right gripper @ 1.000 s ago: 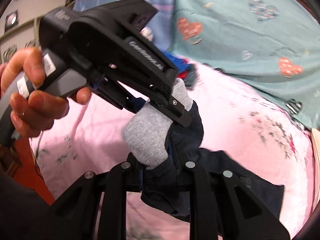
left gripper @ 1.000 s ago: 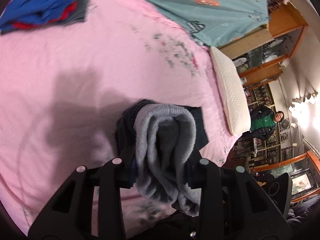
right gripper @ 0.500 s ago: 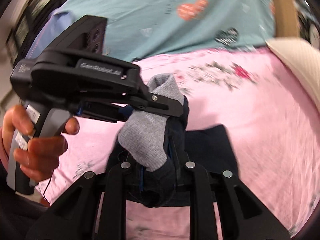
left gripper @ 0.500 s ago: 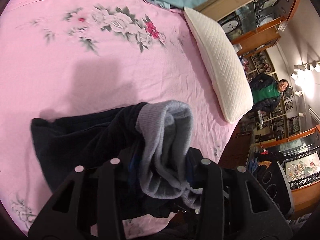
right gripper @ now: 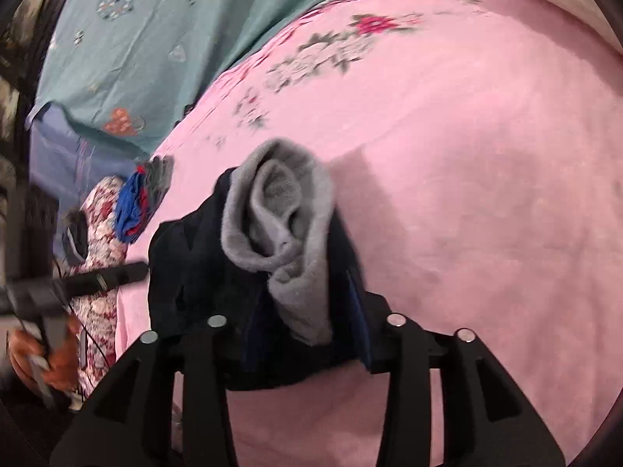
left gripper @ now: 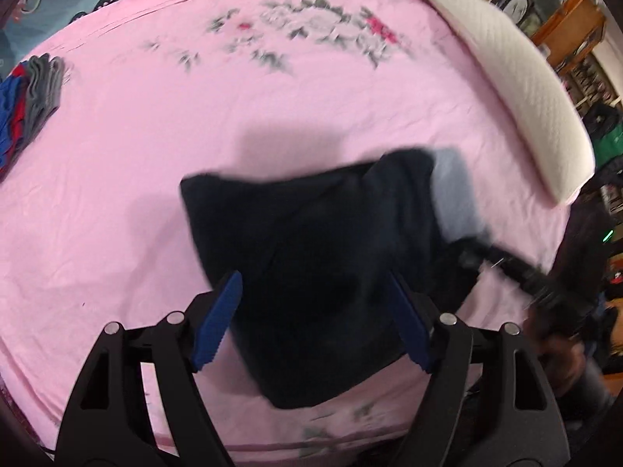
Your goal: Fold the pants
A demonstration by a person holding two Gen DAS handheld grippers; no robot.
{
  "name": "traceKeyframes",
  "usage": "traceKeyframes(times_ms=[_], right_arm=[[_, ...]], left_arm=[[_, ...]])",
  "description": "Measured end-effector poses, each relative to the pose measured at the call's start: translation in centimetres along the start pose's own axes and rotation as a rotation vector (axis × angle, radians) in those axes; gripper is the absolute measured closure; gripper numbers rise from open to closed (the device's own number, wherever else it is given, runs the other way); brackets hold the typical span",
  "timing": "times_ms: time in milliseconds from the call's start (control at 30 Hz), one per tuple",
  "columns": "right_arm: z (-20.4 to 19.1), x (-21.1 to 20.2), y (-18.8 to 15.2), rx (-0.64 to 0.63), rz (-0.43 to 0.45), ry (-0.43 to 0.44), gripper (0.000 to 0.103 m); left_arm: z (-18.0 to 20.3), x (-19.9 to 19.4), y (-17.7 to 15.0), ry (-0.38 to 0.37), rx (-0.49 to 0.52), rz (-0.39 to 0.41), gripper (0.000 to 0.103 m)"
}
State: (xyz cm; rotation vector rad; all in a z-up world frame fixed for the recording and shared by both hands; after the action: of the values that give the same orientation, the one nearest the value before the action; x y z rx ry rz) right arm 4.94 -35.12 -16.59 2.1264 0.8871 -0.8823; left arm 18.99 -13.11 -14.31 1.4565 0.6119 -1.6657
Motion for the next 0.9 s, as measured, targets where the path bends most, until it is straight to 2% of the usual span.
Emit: traceKeyframes(times_ms=[67, 167, 233, 367, 433, 467, 500, 567, 633, 733, 800, 867, 900], right_arm=[[-0.4, -2.6, -0.8, -0.007, 0.058, -0.001, 0.061], [-3.1, -3.7, 0.1, -0.124, 0.092, 0.008, 0.061], [-5.0, -2.4, 0.7, -0.216, 0.070, -0.007, 0.061], [-5.5, 3.4, 1.4, -0.308, -0.071, -0.164, 0.061], [-5.7, 3.3, 1.3, -0.330, -0.070, -0.181, 0.081], [-5.8, 2.4, 1.3, -0.329, -0.061, -0.161, 0.093], [-6.2, 1.2, 1.3, -0.326, -0.043, -0.138, 0.094], [-6.5, -2.3, 1.0, -0.304, 0.010, -0.096, 0.094], [-5.9, -3.5, 0.4, -0.261, 0.019, -0.082, 0.094], [-3.0, -0.9, -1.0, -0.221, -0.037, -0.188, 0.094], [-1.4, 0.7, -1.3, -0.179, -0.072, -0.201, 0.089], [-1.3, 0.1, -0.7, -0.149, -0.072, -0.191, 0.087], [-1.5, -0.7, -0.3, -0.130, -0.071, -0.185, 0.082]], left_arm=[[-0.3, 0.8, -1.0, 0.026, 0.020, -0.008, 0.028], [-0.2, 2.0, -2.0, 0.015, 0.054, -0.018, 0.027], [-0.4, 2.4, -2.4, 0.019, 0.058, -0.015, 0.026], [-1.8, 2.6, -3.0, -0.045, 0.020, -0.012, 0.024], [-2.1, 2.9, -3.3, -0.057, 0.012, -0.014, 0.022], [-2.3, 2.9, -3.4, -0.063, 0.005, -0.017, 0.021], [-2.4, 2.9, -3.5, -0.070, 0.001, -0.017, 0.021], [-2.6, 2.9, -3.7, -0.084, -0.006, -0.017, 0.019], [-2.6, 3.1, -3.9, -0.096, -0.010, -0.018, 0.016], [-2.7, 3.5, -4.1, -0.108, -0.010, -0.032, 0.016], [-3.0, 3.3, -4.4, -0.118, -0.006, -0.042, 0.016], [-3.4, 2.7, -4.6, -0.106, -0.005, -0.048, 0.016], [-3.8, 2.1, -4.8, -0.091, -0.001, -0.038, 0.017]])
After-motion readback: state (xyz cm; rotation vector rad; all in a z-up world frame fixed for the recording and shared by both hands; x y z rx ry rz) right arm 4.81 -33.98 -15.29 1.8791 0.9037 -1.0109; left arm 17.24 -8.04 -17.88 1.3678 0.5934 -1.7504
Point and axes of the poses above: each gripper's, at about its wrist camera, not at the fingertips, and x roughly the way its jaws point, z to its right, y to its top, the point moved 2 cm from there along x, roughly the way its jaws point, and after that the axes turned 8 degrees about -z, right-handed, at the moved point
